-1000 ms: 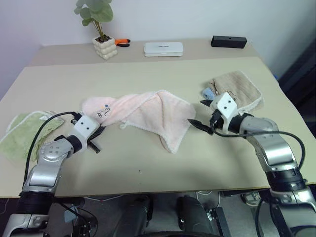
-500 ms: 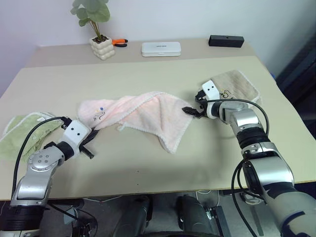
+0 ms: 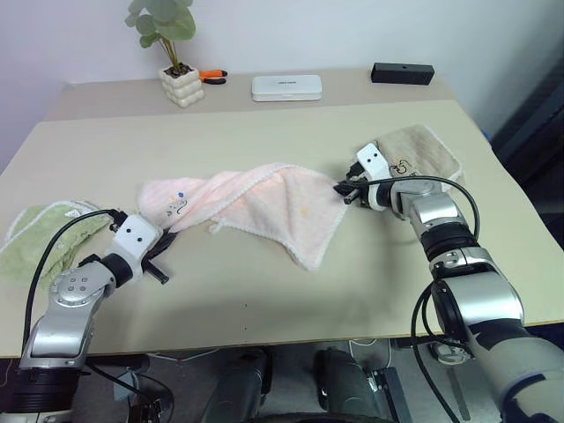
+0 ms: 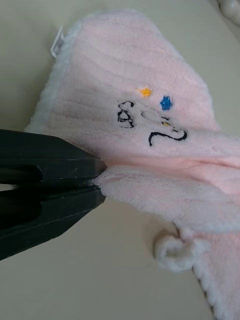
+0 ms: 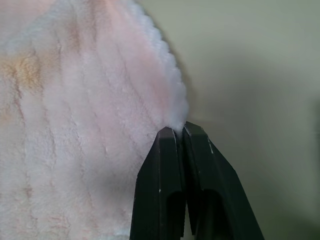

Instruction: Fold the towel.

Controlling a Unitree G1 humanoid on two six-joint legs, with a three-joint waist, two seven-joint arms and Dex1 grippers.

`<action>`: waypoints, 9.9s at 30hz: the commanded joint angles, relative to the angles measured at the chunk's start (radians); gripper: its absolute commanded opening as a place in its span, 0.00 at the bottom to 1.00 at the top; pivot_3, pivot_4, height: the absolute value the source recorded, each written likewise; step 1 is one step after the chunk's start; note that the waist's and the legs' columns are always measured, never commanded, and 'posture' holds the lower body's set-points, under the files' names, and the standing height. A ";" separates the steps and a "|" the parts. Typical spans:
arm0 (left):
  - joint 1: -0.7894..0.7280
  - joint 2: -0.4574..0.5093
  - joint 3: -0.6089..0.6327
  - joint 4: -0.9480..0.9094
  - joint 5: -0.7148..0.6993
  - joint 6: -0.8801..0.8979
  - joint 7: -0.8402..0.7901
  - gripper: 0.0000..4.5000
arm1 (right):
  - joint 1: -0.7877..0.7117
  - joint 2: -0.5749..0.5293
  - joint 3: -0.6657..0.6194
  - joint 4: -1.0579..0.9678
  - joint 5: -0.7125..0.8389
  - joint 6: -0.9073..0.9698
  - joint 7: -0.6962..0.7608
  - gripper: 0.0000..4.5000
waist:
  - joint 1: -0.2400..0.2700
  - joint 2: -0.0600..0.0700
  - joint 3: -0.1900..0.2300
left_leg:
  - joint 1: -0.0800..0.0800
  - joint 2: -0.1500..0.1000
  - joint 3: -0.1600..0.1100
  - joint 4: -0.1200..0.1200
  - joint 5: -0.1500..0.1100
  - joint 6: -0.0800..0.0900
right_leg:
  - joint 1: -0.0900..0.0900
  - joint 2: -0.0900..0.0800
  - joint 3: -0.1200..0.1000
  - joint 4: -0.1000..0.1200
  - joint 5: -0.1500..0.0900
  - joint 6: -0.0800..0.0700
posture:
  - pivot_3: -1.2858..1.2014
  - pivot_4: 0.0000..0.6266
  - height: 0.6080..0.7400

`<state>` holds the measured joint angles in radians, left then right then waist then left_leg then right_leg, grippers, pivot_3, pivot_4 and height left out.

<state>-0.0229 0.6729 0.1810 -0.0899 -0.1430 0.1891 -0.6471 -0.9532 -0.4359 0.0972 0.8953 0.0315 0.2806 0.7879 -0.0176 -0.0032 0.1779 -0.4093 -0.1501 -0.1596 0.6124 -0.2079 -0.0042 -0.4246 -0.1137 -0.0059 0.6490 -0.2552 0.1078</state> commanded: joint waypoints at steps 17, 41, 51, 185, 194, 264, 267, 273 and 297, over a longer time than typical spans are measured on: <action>-0.402 0.140 0.278 0.263 -0.215 -0.072 -0.036 0.00 | -0.074 -0.214 -0.094 -0.480 0.129 -0.224 0.215 0.01 | -0.053 -0.001 0.008 | -0.009 0.001 0.007 0.001 0.005 -0.004 | -0.010 0.002 0.004 -0.002 0.008 0.005 | 0.52 0.24 1.00; 0.241 0.171 0.402 -0.096 -0.321 0.231 -0.191 0.00 | 0.380 -0.385 -0.050 -0.810 0.219 0.001 0.351 0.01 | 0.005 -0.002 0.008 | -0.001 0.012 0.026 0.003 -0.003 0.002 | -0.001 -0.001 0.008 -0.007 0.005 -0.003 | 0.52 0.24 1.00; -0.028 0.152 0.213 0.209 -0.195 0.101 -0.176 0.00 | 0.157 -0.193 0.051 -0.382 0.051 -0.208 0.252 0.01 | 0.004 -0.003 0.008 | -0.001 0.011 0.026 0.001 -0.002 0.004 | -0.003 0.000 0.007 -0.005 0.009 0.003 | 0.52 0.24 1.00; 0.511 -0.336 0.224 -0.645 -0.828 0.449 0.316 1.00 | 0.368 -0.142 0.142 -1.082 0.193 0.030 0.136 0.86 | 0.007 -0.004 0.003 | 0.000 0.017 0.025 0.001 -0.003 0.006 | 0.002 0.004 0.006 -0.016 0.009 0.002 | 0.52 0.24 1.00; 0.377 -0.447 0.295 -0.487 -1.214 0.466 0.842 1.00 | 0.371 -0.075 0.175 -1.098 0.171 -0.034 0.163 0.98 | 0.011 -0.005 0.003 | 0.000 0.017 0.027 0.002 -0.004 0.007 | 0.003 0.003 0.006 -0.018 0.010 0.002 | 0.52 0.24 1.00; -0.037 0.050 0.296 -0.371 -0.976 0.572 0.108 0.53 | 0.376 -0.053 0.092 -1.042 0.162 0.019 0.098 0.70 | 0.024 -0.007 0.004 | 0.000 0.025 0.029 0.000 -0.004 0.001 | -0.001 0.013 0.009 -0.018 0.014 -0.004 | 0.52 0.24 1.00; -0.025 0.069 0.248 -0.380 -0.840 0.540 0.126 0.20 | 0.362 0.011 0.101 -1.071 0.213 0.097 0.078 0.36 | 0.023 -0.007 0.003 | 0.000 0.026 0.029 0.000 -0.004 0.001 | 0.000 0.013 0.009 -0.018 0.014 -0.004 | 0.52 0.24 1.00; -0.056 0.016 0.000 -0.319 -0.549 0.422 0.142 0.19 | 0.352 0.154 0.191 -0.986 0.170 0.164 0.003 0.14 | 0.030 -0.007 0.003 | 0.000 0.025 0.029 0.000 -0.004 0.000 | 0.000 0.013 0.009 -0.019 0.014 -0.005 | 0.52 0.24 1.00; 0.117 -0.121 0.322 -0.298 -0.690 0.467 0.232 0.61 | 0.409 -0.013 0.147 -1.082 0.164 0.125 0.125 0.89 | 0.014 -0.006 0.002 | 0.001 0.027 0.028 0.000 -0.004 -0.001 | -0.001 0.015 0.008 -0.018 0.016 -0.005 | 0.52 0.24 1.00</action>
<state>0.0803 0.5534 0.4811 -0.3606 -0.7822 0.6049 -0.4352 -0.5423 -0.4484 0.2508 -0.1234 0.1648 0.4064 0.8829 -0.0036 -0.0088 0.1799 -0.4086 -0.1234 -0.1314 0.6125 -0.2121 -0.0055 -0.4255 -0.0985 0.0019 0.6314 -0.2395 0.1029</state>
